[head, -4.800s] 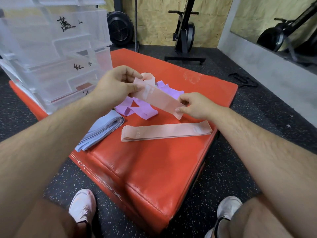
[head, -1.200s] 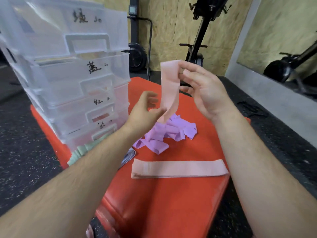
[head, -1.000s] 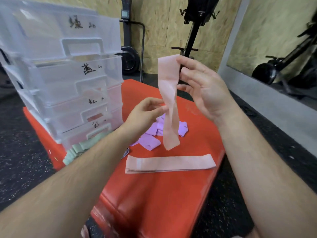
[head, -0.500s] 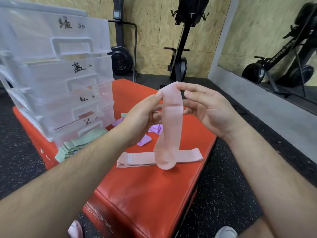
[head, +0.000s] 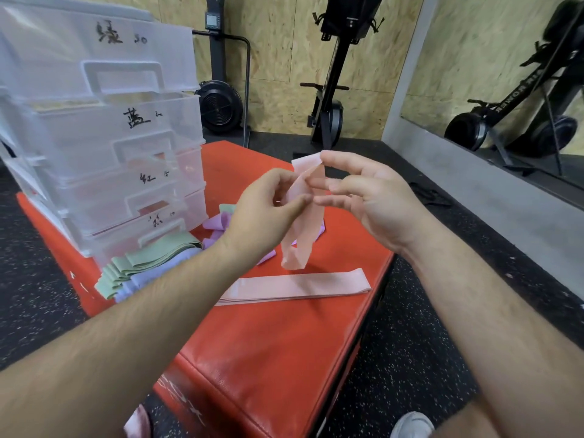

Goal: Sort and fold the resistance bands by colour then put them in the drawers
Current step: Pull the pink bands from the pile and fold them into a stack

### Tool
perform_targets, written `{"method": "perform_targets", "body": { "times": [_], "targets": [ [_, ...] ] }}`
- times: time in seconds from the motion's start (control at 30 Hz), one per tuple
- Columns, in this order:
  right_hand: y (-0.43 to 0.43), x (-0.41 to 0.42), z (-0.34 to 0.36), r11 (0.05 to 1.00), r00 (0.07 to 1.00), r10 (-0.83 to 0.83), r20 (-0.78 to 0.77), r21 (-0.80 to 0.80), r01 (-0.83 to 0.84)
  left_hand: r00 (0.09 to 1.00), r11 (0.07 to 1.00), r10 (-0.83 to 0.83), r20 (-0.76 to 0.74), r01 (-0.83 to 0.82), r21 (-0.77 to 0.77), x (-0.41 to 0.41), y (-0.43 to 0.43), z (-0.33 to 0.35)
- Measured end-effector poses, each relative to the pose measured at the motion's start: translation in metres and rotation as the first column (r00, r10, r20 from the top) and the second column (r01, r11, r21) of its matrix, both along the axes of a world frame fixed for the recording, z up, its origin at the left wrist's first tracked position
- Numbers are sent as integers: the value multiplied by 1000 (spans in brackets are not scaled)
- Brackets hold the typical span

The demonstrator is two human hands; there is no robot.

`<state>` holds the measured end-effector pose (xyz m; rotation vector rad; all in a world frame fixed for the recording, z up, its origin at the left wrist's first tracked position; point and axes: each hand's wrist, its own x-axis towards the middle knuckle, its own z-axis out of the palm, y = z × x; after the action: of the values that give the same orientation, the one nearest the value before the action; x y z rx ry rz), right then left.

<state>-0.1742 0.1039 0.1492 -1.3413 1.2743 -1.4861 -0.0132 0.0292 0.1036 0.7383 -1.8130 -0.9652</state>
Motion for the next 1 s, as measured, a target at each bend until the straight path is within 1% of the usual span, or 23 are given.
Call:
{"method": "perform_targets", "body": {
  "times": [0.1, 0.2, 0.23, 0.3, 0.4, 0.47, 0.53, 0.6, 0.63, 0.7, 0.77, 0.87, 1.0],
  "targets": [
    [-2, 1, -4, 999, 994, -32, -107, -5, 32, 999, 998, -30, -32, 32, 62, 5, -6, 4],
    [-3, 5, -8, 998, 979, -52, -197, -44, 45, 989, 980, -86, -121, 106, 169, 8, -7, 6],
    [-4, 6, -10, 996, 970, -72, -233, -63, 59, 985, 976, -95, -144, 120, 183, 9, -6, 7],
    [-6, 8, -14, 991, 946, -125, -300, -91, 102, 982, 976, -94, -163, 123, 178, 12, -5, 9],
    [-8, 13, -17, 976, 913, -209, -351, -137, 171, 979, 979, -111, -170, 137, 150, 16, -5, 13],
    [-9, 15, -16, 967, 905, -241, -351, -160, 196, 984, 988, -78, -159, 98, 123, 17, -8, 12],
    [-9, 16, -13, 967, 915, -239, -325, -161, 196, 985, 995, 24, -171, -7, 101, 16, -10, 10],
    [-10, 15, -13, 971, 916, -226, -332, -153, 184, 984, 997, 81, -159, -78, 25, 18, -12, 12],
    [-10, 16, -12, 974, 916, -214, -340, -149, 173, 991, 997, 67, -115, -70, -25, 20, -12, 14],
    [-10, 18, -12, 981, 921, -173, -348, -148, 128, 999, 997, -22, -33, 19, -72, 25, -12, 19],
    [-11, 20, -16, 986, 936, -130, -327, -138, 89, 997, 997, -70, -36, 68, -41, 26, -9, 22],
    [-16, 23, -26, 997, 956, -60, -287, -66, 43, 997, 1000, -27, -72, 28, 6, 27, -7, 20],
    [-24, 26, -45, 999, 940, -48, -338, -17, 44, 999, 996, -39, 11, 38, 78, 31, -7, 19]
  ]
}}
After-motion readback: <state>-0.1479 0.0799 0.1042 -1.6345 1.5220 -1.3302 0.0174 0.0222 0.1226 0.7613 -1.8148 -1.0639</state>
